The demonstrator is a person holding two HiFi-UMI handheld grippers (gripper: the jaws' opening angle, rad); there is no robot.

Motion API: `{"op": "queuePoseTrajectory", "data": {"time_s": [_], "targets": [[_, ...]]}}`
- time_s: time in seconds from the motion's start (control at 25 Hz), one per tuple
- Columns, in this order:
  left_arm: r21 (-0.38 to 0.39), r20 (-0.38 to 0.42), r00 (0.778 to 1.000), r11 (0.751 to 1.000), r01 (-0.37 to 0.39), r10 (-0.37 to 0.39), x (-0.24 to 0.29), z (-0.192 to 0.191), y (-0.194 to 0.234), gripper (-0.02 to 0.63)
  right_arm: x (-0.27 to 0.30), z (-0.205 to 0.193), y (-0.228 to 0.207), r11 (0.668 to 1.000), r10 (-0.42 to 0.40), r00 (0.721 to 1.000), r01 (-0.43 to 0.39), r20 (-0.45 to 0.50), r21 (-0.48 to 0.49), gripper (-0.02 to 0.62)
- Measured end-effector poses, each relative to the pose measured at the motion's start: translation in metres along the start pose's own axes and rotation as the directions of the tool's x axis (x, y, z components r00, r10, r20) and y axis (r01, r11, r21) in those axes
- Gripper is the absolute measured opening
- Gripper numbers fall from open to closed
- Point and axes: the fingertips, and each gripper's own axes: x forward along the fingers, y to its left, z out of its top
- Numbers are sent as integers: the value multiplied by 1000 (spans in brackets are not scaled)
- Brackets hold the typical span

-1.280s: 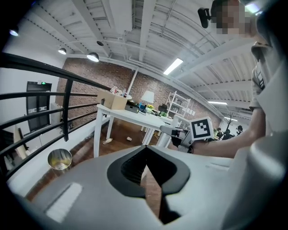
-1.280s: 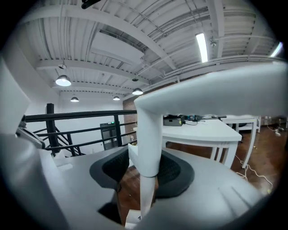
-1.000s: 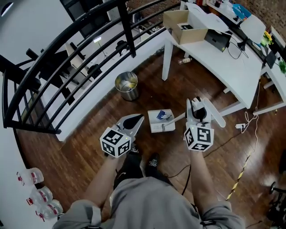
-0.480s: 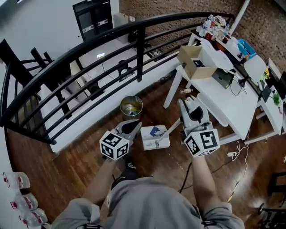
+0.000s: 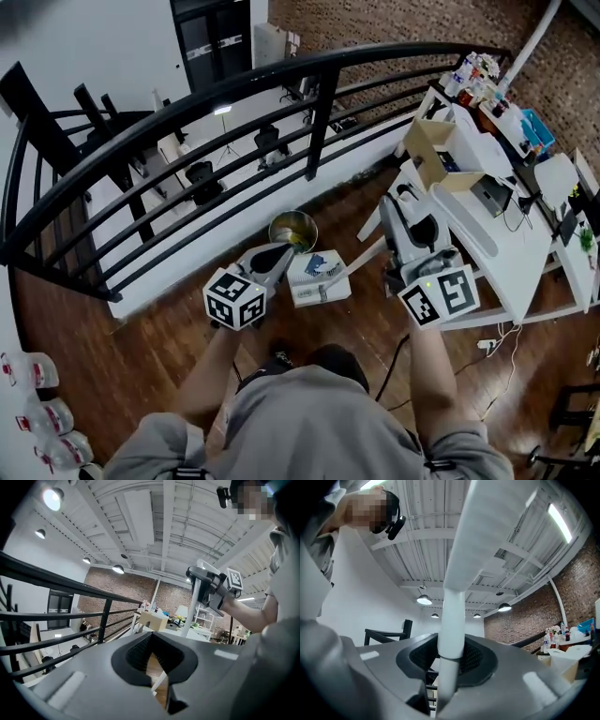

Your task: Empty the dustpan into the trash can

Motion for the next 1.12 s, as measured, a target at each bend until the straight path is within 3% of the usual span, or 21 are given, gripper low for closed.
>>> {"op": "queuePoseTrajectory", "data": {"time_s": [0.52,0.72,1.12], "targets": [[-55,2,982,980,-190,190,8,14,89,6,130,-85,-12,976,157,985,-144,-68,164,107],[-65,4,971,969,-239,239,24,22,112,6,162,-117,-39,966,153,979,-120,-132,231,106],[-59,2,959,958,-282,282,73,43,144,6,221,-140,-124,964,70,987,-28,-148,266,107]]}}
